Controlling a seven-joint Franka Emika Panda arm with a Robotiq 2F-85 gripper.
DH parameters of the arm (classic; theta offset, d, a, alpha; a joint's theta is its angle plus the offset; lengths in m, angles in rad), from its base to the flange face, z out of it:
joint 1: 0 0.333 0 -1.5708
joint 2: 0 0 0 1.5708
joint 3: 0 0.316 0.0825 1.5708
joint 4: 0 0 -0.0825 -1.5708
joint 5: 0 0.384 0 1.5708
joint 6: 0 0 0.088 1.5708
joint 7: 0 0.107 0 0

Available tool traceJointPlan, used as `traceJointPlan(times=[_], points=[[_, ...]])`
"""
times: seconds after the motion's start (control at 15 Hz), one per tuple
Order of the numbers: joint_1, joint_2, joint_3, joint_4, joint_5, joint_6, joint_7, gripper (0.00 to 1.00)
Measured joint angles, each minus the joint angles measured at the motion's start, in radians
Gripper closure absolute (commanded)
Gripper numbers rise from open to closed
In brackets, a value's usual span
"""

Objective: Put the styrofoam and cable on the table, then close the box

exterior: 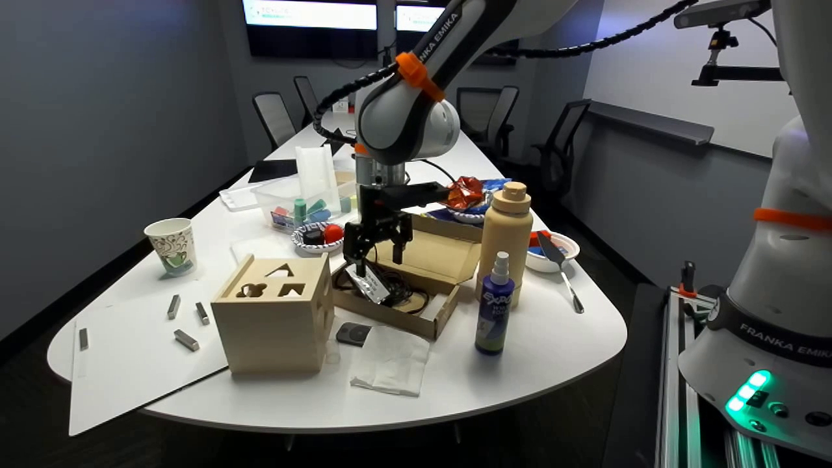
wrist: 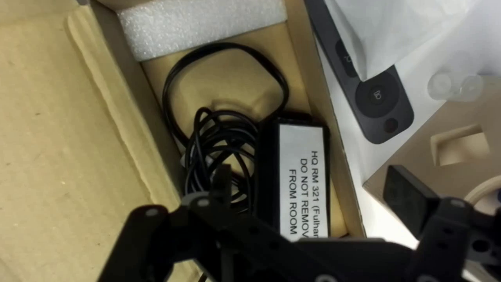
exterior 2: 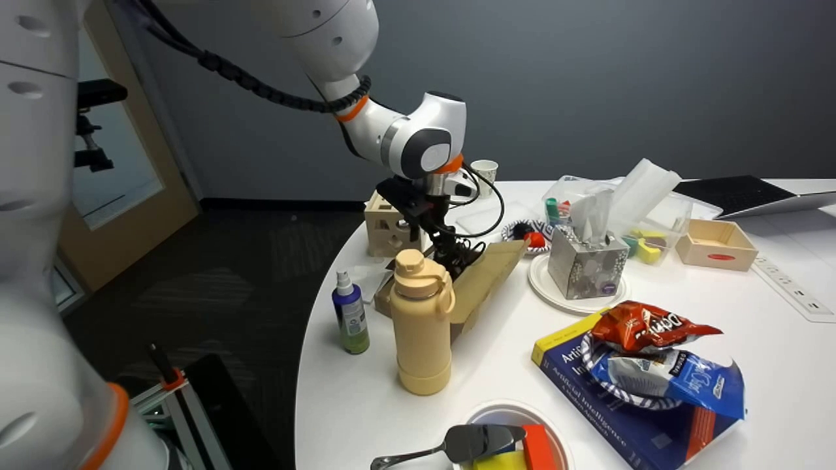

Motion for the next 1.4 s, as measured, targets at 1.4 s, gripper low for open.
traceJointPlan(times=[1.4], points=[[-0.078,0.15,0.071,0.025,0.098,0.304,-0.071,0.0]])
